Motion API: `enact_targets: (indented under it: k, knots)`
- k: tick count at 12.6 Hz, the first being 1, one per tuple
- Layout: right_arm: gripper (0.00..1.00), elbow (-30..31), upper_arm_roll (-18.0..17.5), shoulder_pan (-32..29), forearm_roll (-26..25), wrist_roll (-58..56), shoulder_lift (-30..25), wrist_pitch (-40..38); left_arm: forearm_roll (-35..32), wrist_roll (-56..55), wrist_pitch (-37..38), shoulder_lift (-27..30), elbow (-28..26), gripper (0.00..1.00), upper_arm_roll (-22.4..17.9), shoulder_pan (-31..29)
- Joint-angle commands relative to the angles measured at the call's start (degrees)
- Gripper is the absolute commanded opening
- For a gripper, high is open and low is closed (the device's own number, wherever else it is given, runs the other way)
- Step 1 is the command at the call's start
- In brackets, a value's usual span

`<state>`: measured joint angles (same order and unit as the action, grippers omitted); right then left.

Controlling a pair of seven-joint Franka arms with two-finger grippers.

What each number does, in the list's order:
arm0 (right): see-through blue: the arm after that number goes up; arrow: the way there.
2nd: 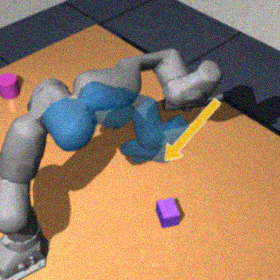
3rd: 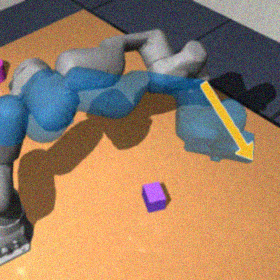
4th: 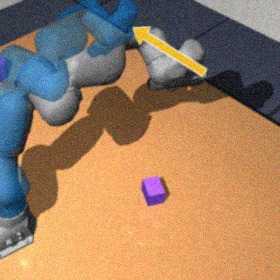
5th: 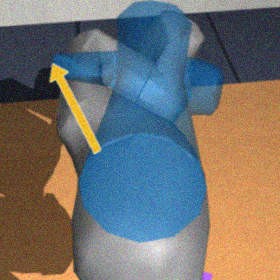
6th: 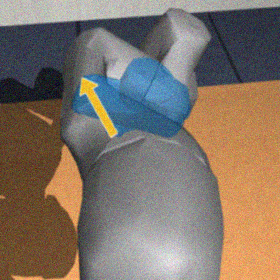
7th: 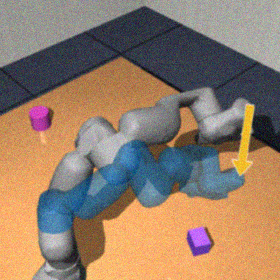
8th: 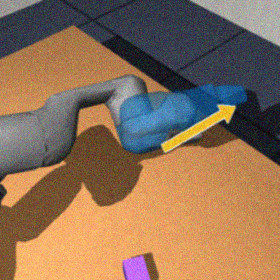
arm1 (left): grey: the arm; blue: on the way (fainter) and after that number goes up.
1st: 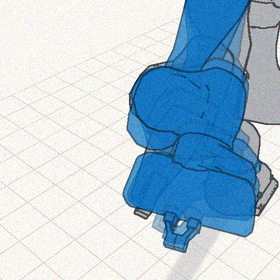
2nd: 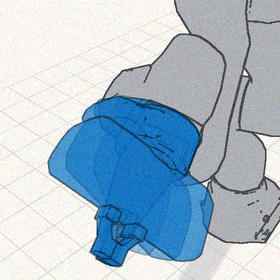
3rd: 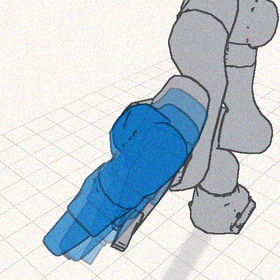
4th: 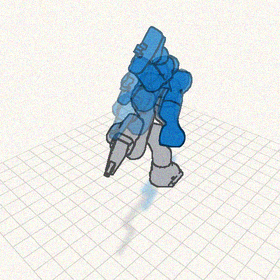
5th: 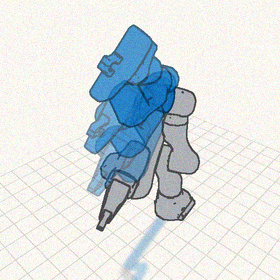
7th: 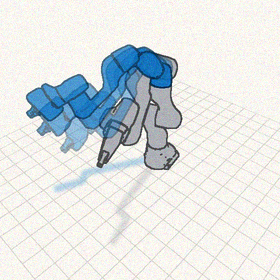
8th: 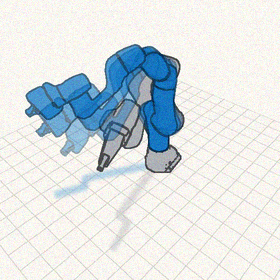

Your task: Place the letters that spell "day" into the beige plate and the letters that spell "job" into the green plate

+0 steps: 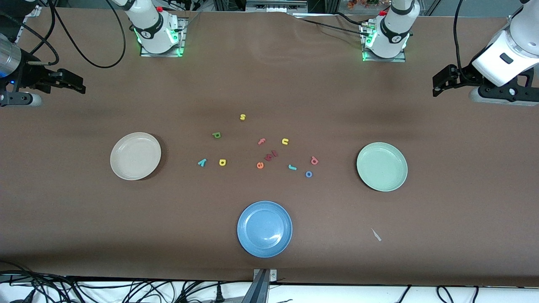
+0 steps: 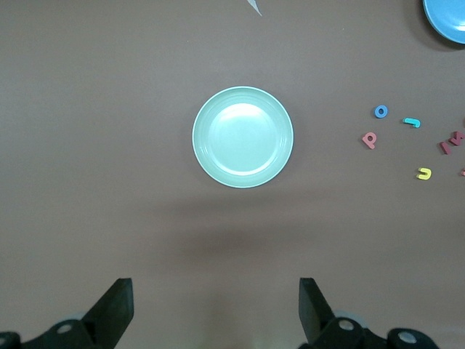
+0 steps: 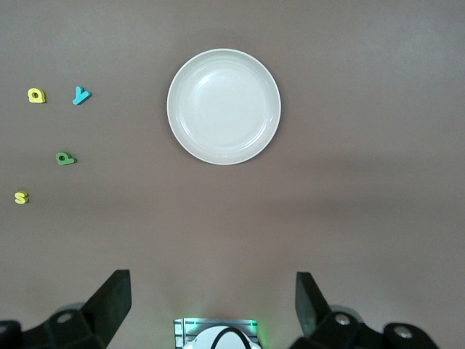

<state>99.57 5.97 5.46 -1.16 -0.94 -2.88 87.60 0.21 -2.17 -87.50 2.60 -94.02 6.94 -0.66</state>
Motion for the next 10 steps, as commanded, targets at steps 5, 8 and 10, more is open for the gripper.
enact_targets:
  k: [5,8,10]
  knots:
    - [1.00,-1.0,0.1,0.5,-1.1,-0.2,0.2,0.4,-0.4,-0.3,1.2,0.2,1.0,1.00,0.2,0.1]
    - [1.00,-0.8,-0.3,0.7,-1.1,-0.2,0.2,0.5,-0.4,-0.4,1.2,0.2,1.0,1.00,0.3,0.1]
    - [1.00,-0.7,-0.4,0.7,-1.1,-0.2,0.2,0.5,-0.4,-0.4,1.2,0.2,1.0,1.00,0.3,0.1]
